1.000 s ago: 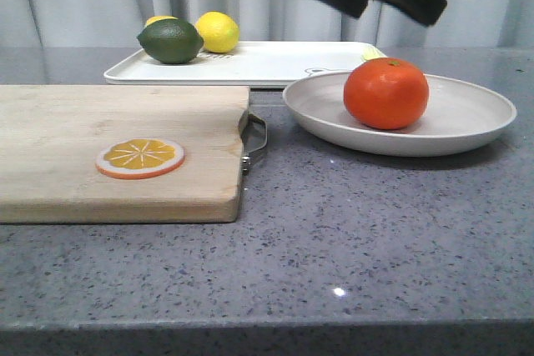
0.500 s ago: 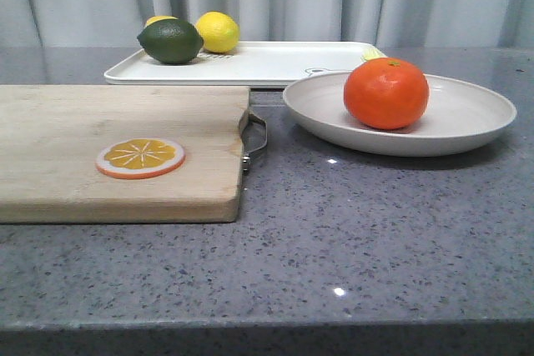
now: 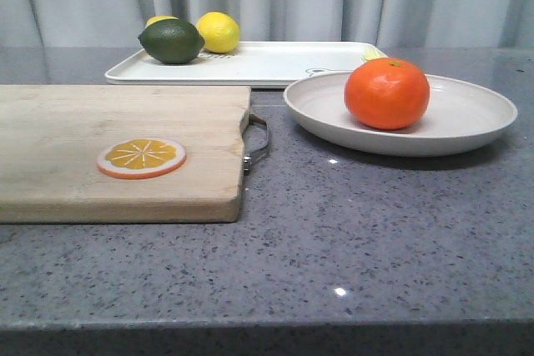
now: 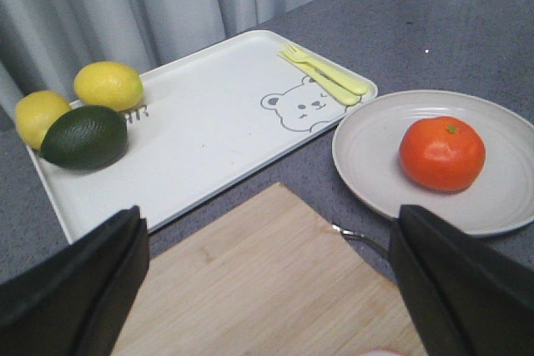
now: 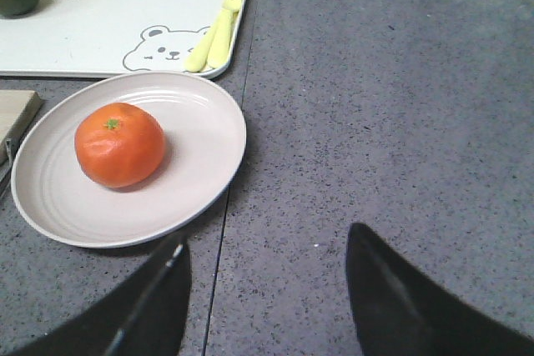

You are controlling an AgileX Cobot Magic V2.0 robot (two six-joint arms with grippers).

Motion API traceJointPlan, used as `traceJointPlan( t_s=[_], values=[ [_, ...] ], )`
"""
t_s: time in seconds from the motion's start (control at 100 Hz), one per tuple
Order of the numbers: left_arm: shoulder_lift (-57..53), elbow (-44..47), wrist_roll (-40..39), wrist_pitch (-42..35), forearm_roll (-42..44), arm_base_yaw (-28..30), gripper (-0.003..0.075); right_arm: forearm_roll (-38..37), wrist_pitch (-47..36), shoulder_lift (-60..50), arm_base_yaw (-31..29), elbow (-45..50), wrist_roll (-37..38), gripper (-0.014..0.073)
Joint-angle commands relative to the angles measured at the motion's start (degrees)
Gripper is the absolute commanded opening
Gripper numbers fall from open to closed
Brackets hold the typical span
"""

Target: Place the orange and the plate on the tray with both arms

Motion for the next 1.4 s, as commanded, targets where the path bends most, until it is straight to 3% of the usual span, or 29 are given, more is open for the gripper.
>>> traceJointPlan(
  t_s=[0.0, 0.29, 0.65, 0.97, 1.39],
  values=[
    [-3.96, 2.27, -0.53, -3.16, -1.85, 0.92, 0.0564, 1.04, -7.04, 1.87, -0.01, -0.48, -0.51, 0.0429],
    [-9.2, 10.24, -0.53, -4.77, -1.2, 1.75, 0.0564, 4.25, -17.0, 15.08, 0.09, -0.41, -1.25, 0.0429],
    [-9.01, 10.84, -0.53, -4.86, -1.2, 1.75, 0.0564, 5.15, -28.27, 36.06, 5.46, -3.4, -0.91, 0.0429],
    [-9.01, 10.84, -0.53, -4.86, -1.2, 1.75, 0.0564, 7.92, -29.07, 47.1, 6.4, -8.29, -0.91, 0.0429],
    [-9.01, 10.84, -0.53, -4.86, -1.2, 1.75, 0.0564, 9.72, -29.68, 52.14, 6.4, -8.78, -0.91, 0.0429]
  ],
)
